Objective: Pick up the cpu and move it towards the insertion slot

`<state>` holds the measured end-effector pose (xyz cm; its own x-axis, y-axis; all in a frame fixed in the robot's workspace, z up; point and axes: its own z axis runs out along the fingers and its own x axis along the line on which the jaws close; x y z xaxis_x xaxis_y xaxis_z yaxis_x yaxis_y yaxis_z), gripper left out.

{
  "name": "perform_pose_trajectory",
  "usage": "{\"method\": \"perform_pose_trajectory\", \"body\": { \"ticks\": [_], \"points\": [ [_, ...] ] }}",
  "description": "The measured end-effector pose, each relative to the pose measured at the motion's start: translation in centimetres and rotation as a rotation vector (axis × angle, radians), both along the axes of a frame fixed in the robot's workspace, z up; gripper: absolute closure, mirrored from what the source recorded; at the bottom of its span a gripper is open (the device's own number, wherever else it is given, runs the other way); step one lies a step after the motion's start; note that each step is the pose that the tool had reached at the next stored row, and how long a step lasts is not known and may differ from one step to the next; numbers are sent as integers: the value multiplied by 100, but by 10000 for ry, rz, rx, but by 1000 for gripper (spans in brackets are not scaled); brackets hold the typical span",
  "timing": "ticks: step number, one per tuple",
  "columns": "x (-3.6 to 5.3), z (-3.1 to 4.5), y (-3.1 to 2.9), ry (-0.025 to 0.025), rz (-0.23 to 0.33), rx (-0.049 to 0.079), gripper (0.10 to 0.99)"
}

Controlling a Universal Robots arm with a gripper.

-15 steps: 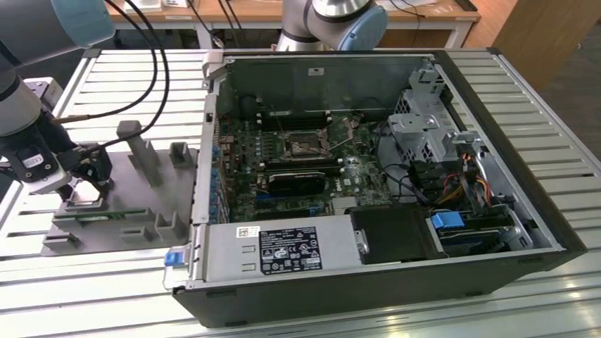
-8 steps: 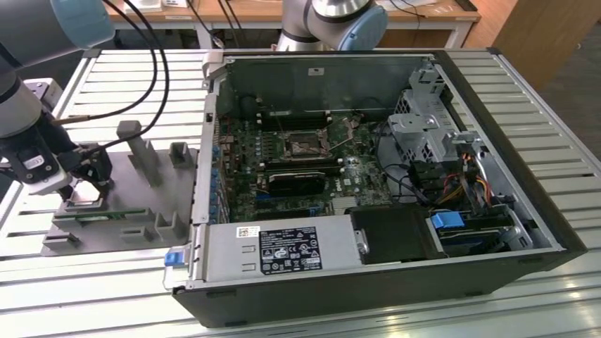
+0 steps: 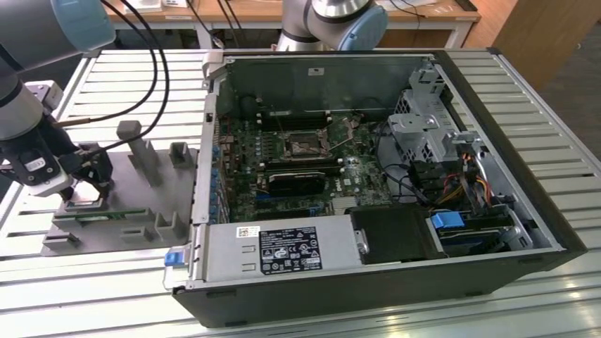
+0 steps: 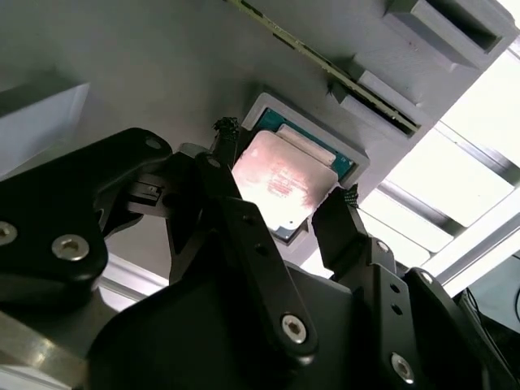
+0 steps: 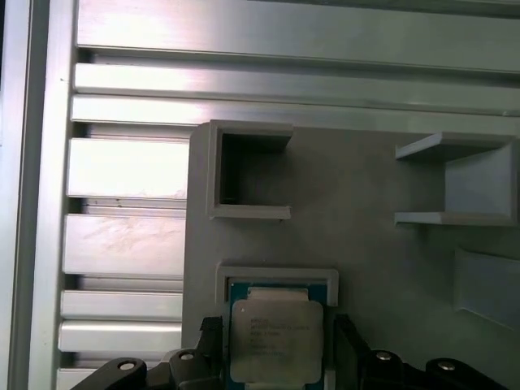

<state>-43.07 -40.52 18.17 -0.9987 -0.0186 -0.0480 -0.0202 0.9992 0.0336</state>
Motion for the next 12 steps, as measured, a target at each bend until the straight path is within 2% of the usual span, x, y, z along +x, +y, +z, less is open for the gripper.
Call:
{"method": "perform_pose_trajectory", "body": {
  "ticks": [7, 8, 9, 12],
  "points": [
    [0, -4, 0, 1, 1, 0, 439],
    [0, -4, 0, 1, 0, 0, 451],
    [0, -4, 0, 2, 0, -1, 518],
    [0, -5, 0, 0, 0, 0, 545]
  ]
}}
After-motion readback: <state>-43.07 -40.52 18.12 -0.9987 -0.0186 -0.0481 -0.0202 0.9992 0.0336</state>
